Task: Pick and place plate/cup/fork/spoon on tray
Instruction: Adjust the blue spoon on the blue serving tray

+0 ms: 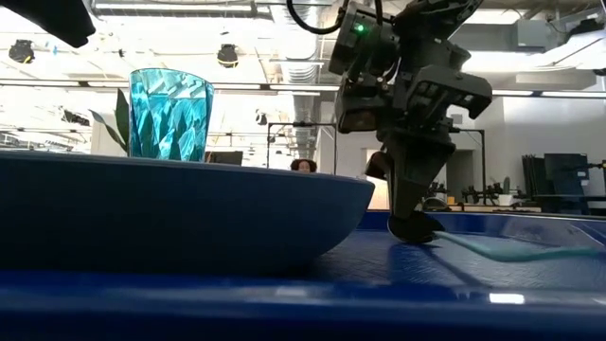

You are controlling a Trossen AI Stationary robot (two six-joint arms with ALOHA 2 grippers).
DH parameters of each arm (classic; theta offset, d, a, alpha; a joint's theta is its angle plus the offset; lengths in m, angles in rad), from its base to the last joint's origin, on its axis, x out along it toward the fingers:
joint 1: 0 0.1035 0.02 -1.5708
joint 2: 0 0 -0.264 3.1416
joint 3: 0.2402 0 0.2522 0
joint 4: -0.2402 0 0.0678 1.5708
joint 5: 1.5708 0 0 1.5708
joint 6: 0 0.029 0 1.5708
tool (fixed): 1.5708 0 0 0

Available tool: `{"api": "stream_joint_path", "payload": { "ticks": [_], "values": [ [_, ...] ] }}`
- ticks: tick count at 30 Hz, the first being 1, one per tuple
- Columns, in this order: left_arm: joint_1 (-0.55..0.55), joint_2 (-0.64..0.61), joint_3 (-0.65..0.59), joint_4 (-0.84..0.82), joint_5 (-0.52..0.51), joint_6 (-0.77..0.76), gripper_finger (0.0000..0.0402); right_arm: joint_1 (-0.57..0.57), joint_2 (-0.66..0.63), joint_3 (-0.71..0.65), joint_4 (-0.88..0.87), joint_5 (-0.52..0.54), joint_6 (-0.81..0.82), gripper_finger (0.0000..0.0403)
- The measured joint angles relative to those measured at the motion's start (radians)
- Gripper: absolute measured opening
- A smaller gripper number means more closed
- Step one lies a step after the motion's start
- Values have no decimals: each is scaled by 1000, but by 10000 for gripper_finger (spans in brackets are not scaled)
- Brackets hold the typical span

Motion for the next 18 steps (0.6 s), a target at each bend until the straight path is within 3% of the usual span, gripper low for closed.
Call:
{"api": "stream_joint_path", "payload": {
  "ticks": [18],
  "values": [
    [0, 0, 0, -1, -1, 1, 102, -1, 1, 9, -17, 1, 19, 58]
  ]
}}
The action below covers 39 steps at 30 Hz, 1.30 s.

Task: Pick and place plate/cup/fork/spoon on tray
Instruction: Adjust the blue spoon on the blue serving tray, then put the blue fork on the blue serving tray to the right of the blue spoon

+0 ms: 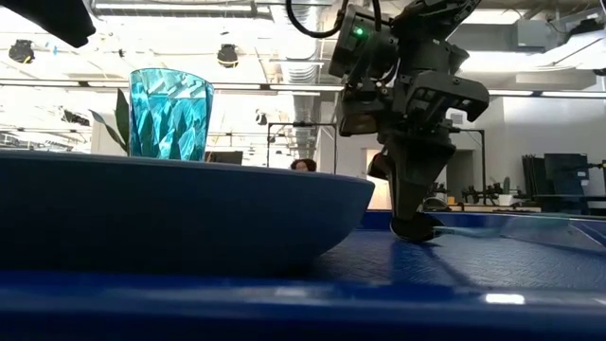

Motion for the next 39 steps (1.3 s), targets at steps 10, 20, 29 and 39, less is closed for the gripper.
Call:
{"api": "stream_joint_path", "payload": {
  "ticks": [10, 20, 29, 39],
  "values": [
    [0, 0, 0, -2, -1, 4, 102, 0, 0, 57, -49, 2, -1, 62],
    [0, 0, 0, -3, -1, 5, 102, 1, 0, 57, -57, -1, -2, 63],
    [0, 0, 0, -2, -5, 5, 102, 1, 0, 57, -57, -1, -5, 94],
    [0, 0, 0, -3, -10, 5, 102, -12, -21, 57, -102, 4, -2, 168]
  ]
}}
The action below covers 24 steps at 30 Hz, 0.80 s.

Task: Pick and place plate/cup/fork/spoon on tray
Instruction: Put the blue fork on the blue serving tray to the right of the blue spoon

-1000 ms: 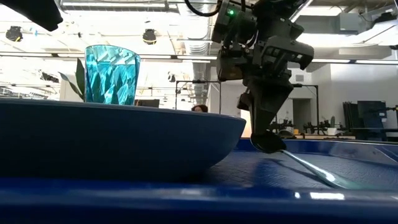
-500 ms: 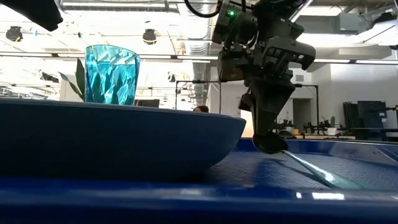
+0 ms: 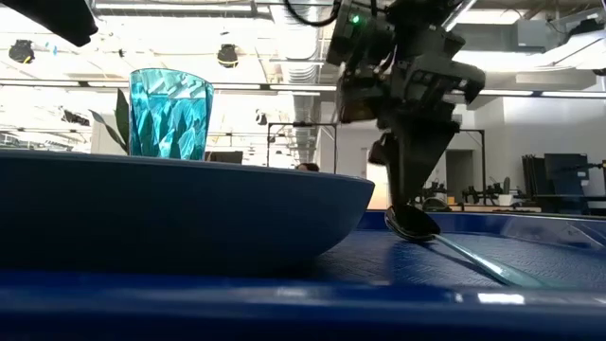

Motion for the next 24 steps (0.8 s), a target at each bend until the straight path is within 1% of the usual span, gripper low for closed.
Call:
{"api": "stream_joint_path", "payload": {
  "ticks": [6, 8, 10, 13, 15, 16, 17, 22, 24],
  "values": [
    [2, 0, 0, 0, -9, 0, 102, -49, -121, 0, -41, -2, -30, 182],
    [5, 0, 0, -1, -9, 0, 103, -76, -175, 1, -75, 26, -60, 182],
    [9, 0, 0, -1, -9, 0, 103, -106, -226, 1, -129, 108, -95, 180],
    [21, 0, 0, -1, -13, -2, 103, -166, -292, 1, -183, 292, -107, 175],
    [30, 0, 0, -1, -12, -1, 103, -222, -327, 1, -189, 409, -57, 170],
    [35, 0, 0, -1, -13, -1, 103, -257, -339, 1, -189, 449, -20, 169],
    [41, 0, 0, -2, -14, -1, 103, -296, -346, 1, -186, 467, 21, 168],
    [63, 0, 0, -5, -17, 19, 103, -523, -343, -13, -173, 474, 192, 175],
    [69, 0, 0, -5, -24, 28, 103, -600, -331, -43, -101, 472, 250, 182]
  ]
}}
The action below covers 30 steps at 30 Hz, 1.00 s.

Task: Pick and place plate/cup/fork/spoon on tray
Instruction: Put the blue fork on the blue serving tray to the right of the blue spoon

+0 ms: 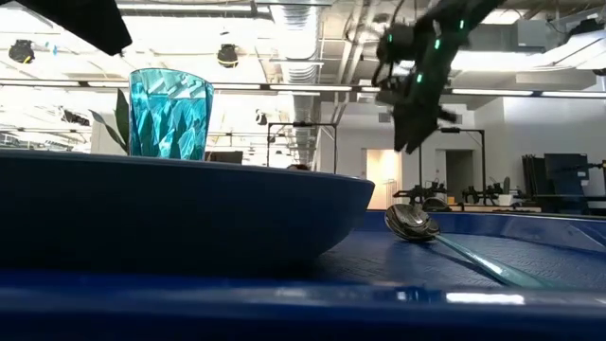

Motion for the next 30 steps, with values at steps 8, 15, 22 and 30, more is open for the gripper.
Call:
{"api": "stream_joint_path", "payload": {
  "ticks": [8, 15, 22, 30],
  "values": [
    [5, 0, 0, -8, -1, 9, 103, -167, 173, -25, 72, -114, 103, 193],
    [5, 0, 0, -23, 0, 11, 102, -138, 349, 40, -10, -86, 56, 185],
    [5, 0, 0, -22, 10, 28, 102, -142, 462, 141, -135, -60, 48, 176],
    [5, 0, 0, -20, 16, 43, 102, -70, 445, 132, -323, -29, 24, 176]
  ]
}}
